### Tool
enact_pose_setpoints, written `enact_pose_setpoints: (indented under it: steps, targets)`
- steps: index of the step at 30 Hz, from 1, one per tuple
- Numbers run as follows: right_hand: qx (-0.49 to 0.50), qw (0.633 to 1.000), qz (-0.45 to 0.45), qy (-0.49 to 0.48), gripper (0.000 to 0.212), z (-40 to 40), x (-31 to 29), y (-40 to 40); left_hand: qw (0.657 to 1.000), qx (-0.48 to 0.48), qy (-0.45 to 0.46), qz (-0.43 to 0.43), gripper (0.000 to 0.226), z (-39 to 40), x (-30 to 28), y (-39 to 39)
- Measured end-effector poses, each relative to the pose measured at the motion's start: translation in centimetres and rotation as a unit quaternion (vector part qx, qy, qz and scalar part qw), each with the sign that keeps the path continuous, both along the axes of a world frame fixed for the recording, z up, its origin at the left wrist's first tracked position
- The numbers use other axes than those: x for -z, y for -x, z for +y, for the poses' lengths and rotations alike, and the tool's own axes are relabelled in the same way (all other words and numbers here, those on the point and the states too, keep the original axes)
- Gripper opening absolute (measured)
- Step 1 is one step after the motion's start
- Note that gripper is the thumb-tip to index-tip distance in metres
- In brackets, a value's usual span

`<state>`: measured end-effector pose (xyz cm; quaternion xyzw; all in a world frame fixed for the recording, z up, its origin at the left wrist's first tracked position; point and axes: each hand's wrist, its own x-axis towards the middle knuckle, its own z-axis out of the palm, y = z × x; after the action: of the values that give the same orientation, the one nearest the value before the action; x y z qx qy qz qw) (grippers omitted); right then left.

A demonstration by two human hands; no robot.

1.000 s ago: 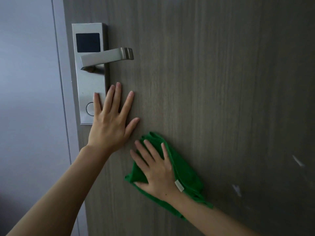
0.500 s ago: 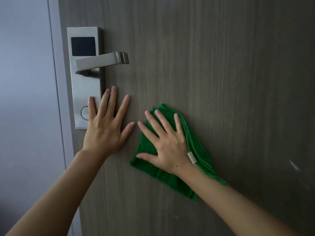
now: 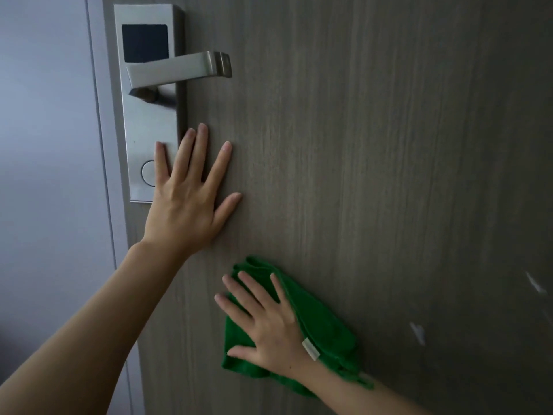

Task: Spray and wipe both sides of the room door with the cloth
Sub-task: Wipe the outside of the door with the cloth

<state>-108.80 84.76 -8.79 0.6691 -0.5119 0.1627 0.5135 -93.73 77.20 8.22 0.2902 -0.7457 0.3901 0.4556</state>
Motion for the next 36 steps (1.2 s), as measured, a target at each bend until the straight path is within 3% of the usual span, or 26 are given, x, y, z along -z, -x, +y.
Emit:
enact_pose_setpoints:
  steps: [3,6,9,12,15,20,25,31,36]
  targets:
    - [-0.020,0.998,0.047,-0.039,0.112,0.7,1.0,1.5,1.000,0.003,-0.001,-0.001,0.071,0.1,-0.1,-0.1]
    - [-0.040,0.998,0.052,-0.010,0.103,1.5,-1.9,2.9,1.000,-0.002,-0.006,-0.007,0.071,0.2,-0.1,0.0]
    - [-0.017,0.997,-0.007,0.081,0.086,2.3,-9.2,4.1,1.000,-0.006,-0.007,-0.008,0.070,0.2,-0.1,0.0]
    - [0.055,0.985,-0.078,0.145,0.085,3.1,-16.1,4.0,1.000,-0.003,-0.006,-0.012,0.070,0.1,-0.1,-0.1]
    - [0.081,0.979,-0.103,0.158,0.086,3.0,-17.4,3.3,1.000,-0.001,0.000,-0.010,0.070,-0.1,0.0,0.0]
    - [0.063,0.976,-0.126,0.169,0.085,2.2,-14.5,2.3,1.000,0.009,0.015,-0.002,0.070,-0.1,0.0,0.0]
    - [0.034,0.987,-0.100,0.123,0.087,1.8,-7.2,1.5,1.000,0.009,0.005,-0.007,0.071,0.0,0.1,0.0]
    - [0.024,0.998,-0.026,0.048,0.098,1.9,1.7,2.5,1.000,0.003,0.014,-0.007,0.072,0.0,0.1,0.0]
    - [-0.025,1.000,0.010,-0.010,0.099,2.8,3.8,3.9,1.000,-0.001,-0.010,-0.013,0.074,0.6,0.0,-0.1]
